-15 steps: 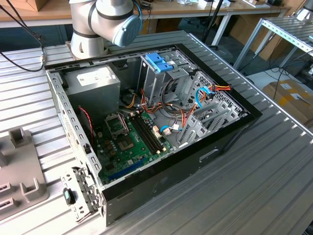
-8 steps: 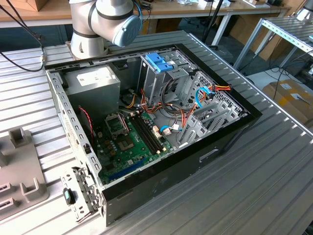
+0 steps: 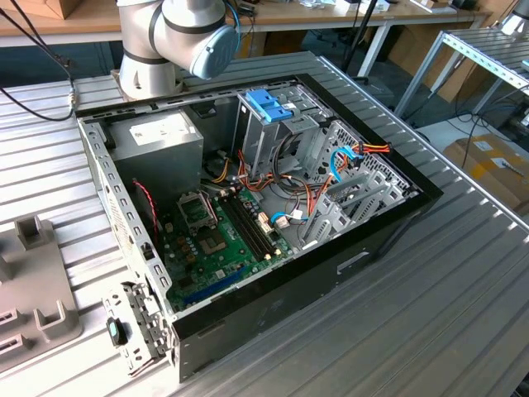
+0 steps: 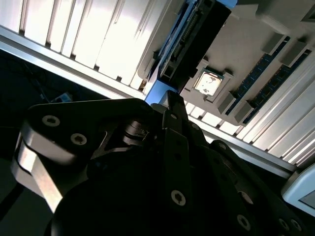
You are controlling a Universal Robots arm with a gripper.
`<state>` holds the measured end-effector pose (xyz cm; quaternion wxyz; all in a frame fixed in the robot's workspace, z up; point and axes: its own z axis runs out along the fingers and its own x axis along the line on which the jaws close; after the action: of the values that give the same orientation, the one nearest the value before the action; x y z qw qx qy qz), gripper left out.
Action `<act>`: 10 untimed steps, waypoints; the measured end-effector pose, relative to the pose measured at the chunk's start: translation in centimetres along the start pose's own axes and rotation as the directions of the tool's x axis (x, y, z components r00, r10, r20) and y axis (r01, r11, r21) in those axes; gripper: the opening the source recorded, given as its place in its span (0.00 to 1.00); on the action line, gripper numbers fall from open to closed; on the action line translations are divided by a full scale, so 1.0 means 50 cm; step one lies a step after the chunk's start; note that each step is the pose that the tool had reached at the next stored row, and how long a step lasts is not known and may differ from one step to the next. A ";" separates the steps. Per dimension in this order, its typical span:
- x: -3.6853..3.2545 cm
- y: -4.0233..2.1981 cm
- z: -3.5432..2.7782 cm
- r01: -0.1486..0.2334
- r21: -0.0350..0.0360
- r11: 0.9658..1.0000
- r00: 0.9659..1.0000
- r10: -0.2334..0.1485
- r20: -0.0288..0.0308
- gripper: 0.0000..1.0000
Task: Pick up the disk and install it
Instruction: 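Pick up the disk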
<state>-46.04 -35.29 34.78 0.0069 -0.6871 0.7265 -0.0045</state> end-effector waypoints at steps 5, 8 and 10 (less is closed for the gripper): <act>0.000 -0.012 0.000 0.000 0.000 1.000 1.000 0.000 0.000 0.11; -0.001 -0.020 0.000 0.000 0.000 1.000 1.000 0.000 0.000 0.11; -0.001 -0.028 0.000 0.000 0.000 1.000 1.000 0.000 0.000 0.11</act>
<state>-44.66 -35.30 34.79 0.0069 -0.6871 0.7265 -0.0044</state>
